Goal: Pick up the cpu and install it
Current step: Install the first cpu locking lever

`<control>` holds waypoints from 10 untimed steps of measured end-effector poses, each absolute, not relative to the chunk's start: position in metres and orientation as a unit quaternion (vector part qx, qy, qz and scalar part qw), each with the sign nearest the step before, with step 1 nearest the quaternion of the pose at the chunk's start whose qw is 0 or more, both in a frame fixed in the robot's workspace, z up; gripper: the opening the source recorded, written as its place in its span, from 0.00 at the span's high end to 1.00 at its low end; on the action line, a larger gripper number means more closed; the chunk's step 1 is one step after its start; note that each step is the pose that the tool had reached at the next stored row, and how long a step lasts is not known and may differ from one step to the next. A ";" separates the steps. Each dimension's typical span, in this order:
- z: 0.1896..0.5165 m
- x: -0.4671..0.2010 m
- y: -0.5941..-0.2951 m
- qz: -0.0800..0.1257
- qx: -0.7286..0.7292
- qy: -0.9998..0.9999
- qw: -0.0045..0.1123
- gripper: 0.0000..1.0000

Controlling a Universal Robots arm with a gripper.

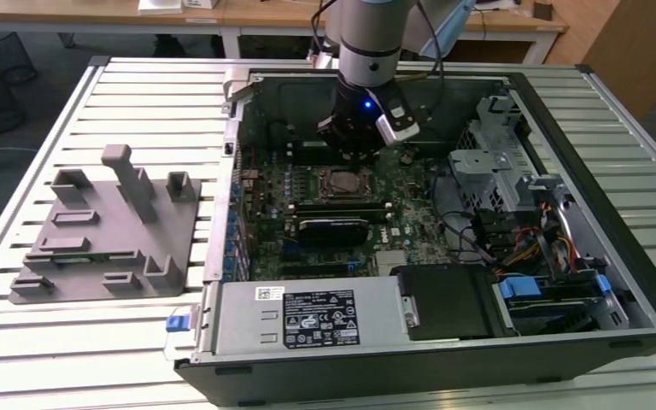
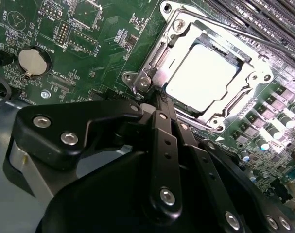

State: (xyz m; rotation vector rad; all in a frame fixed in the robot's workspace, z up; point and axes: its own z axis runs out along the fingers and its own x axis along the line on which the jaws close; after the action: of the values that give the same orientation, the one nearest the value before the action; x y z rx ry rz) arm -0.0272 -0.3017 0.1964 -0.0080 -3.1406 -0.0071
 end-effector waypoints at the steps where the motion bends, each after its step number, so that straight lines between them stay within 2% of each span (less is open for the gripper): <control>1: 0.196 -0.027 -0.302 -0.004 -0.003 -1.000 0.000 0.89; 6: 0.196 -0.027 -0.301 -0.023 -0.003 -1.000 0.001 0.89; 10: 0.202 -0.027 -0.301 -0.029 -0.003 -1.000 0.002 0.89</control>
State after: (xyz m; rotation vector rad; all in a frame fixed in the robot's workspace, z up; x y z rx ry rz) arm -0.0271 -0.3013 0.2015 -0.0080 -3.1368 -0.0895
